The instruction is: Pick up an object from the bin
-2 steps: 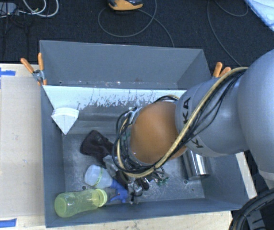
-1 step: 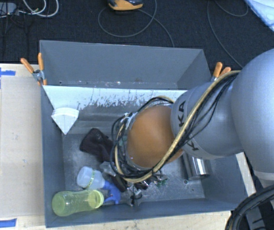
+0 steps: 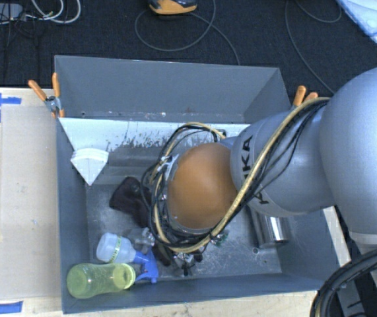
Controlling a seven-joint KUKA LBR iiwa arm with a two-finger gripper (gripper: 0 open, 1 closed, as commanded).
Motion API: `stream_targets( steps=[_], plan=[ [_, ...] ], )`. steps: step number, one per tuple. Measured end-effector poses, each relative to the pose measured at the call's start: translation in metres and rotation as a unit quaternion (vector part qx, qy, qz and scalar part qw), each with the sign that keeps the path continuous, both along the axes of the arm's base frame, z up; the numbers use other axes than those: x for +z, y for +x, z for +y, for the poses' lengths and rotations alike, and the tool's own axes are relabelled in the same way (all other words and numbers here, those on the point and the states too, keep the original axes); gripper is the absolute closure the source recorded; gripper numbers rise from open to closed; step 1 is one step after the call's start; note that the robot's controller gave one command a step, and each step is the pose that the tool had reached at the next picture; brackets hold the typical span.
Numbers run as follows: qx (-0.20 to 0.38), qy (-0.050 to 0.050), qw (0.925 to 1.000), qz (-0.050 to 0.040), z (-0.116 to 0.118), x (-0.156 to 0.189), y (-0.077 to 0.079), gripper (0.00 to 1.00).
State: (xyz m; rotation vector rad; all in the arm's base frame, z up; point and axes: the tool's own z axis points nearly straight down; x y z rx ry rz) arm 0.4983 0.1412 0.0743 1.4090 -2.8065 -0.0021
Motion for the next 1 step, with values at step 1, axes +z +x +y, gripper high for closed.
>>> stream_targets(
  steps=[1],
  plan=[
    [0.040,0.000,0.9992,-0.0005,0.0030,-0.0014,0.0013,0.00]
  ],
)
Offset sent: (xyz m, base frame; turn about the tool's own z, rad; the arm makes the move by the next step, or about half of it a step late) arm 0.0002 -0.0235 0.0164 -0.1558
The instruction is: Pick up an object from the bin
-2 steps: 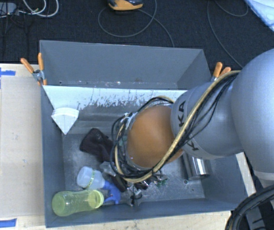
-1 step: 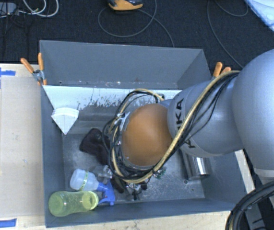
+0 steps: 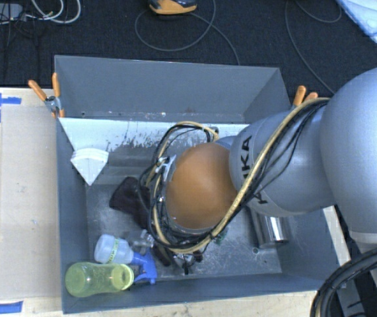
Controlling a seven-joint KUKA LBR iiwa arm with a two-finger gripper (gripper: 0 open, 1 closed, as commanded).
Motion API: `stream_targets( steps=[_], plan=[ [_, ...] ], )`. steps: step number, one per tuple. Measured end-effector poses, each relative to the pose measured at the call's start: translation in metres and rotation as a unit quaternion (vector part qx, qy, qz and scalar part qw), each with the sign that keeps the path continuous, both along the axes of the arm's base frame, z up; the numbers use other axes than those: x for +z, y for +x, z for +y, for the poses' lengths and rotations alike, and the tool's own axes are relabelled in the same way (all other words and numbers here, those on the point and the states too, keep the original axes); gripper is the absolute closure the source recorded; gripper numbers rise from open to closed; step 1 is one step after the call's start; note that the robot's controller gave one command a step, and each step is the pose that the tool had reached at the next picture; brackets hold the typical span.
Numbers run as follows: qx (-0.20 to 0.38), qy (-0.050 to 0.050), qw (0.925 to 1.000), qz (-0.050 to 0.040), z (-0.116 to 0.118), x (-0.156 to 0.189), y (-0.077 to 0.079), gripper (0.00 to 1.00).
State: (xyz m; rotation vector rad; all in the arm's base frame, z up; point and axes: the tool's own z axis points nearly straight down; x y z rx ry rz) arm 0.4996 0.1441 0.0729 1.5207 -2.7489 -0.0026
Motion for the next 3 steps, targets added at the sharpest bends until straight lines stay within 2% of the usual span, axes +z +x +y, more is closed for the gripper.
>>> stream_targets(
  steps=[1,2,3],
  plan=[
    [0.032,0.000,0.9995,0.0010,-0.013,0.009,-0.002,0.00],
    [-0.034,0.001,0.9994,-0.0016,0.004,0.007,0.004,1.00],
    [-0.035,0.001,0.9994,-0.0015,0.003,0.007,0.004,1.00]
  ],
)
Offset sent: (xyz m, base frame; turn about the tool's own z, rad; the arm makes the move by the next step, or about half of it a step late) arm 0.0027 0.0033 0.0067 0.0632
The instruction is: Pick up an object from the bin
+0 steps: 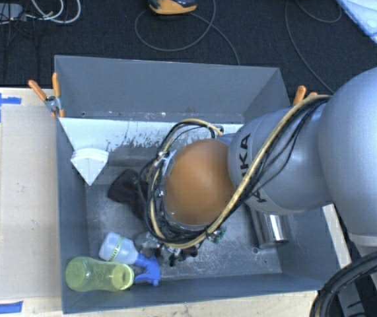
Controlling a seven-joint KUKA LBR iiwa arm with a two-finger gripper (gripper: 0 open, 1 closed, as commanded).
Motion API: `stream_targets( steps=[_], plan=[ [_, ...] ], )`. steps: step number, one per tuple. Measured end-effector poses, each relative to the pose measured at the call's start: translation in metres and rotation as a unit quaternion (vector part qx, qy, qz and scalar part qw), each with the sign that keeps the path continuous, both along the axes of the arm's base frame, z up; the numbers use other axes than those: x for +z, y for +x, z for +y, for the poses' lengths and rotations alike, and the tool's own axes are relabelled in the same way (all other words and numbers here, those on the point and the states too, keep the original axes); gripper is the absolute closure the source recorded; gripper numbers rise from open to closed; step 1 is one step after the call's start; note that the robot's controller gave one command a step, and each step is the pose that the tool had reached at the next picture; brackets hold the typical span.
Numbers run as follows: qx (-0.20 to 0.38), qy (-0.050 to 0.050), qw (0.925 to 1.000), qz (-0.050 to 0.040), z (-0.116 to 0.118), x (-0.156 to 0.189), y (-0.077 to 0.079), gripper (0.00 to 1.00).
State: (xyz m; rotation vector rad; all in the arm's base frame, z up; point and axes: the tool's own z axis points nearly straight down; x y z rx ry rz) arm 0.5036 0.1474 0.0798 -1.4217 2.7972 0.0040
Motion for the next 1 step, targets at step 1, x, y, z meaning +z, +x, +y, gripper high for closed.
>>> stream_targets(
  steps=[1],
  plan=[
    [-0.001,0.000,1.0000,-0.0011,0.0009,-0.0050,0.0006,1.00]
  ],
)
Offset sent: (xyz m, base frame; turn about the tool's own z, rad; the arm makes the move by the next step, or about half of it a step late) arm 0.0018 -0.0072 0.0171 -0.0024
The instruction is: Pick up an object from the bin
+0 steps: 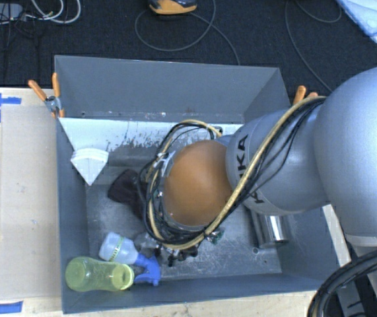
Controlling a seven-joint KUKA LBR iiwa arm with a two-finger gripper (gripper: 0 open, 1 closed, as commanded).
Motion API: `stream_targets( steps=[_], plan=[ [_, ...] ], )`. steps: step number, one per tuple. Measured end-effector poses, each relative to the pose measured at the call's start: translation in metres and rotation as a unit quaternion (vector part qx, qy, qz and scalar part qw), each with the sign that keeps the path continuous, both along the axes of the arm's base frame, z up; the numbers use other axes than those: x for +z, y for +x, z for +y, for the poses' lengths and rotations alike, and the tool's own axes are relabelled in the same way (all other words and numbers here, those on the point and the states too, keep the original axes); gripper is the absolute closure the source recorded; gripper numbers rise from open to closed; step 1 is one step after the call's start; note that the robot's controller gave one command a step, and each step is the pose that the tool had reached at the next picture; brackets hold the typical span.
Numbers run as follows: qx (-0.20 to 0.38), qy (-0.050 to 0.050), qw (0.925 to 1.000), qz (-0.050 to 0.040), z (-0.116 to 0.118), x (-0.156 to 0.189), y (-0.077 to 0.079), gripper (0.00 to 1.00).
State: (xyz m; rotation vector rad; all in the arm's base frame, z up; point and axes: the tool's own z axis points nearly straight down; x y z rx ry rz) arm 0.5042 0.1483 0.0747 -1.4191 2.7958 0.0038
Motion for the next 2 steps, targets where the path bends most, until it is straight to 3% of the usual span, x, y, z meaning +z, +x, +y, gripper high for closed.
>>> stream_targets(
  steps=[2],
  plan=[
    [-0.005,0.000,1.0000,0.0014,0.000,0.031,0.007,1.00]
  ],
)
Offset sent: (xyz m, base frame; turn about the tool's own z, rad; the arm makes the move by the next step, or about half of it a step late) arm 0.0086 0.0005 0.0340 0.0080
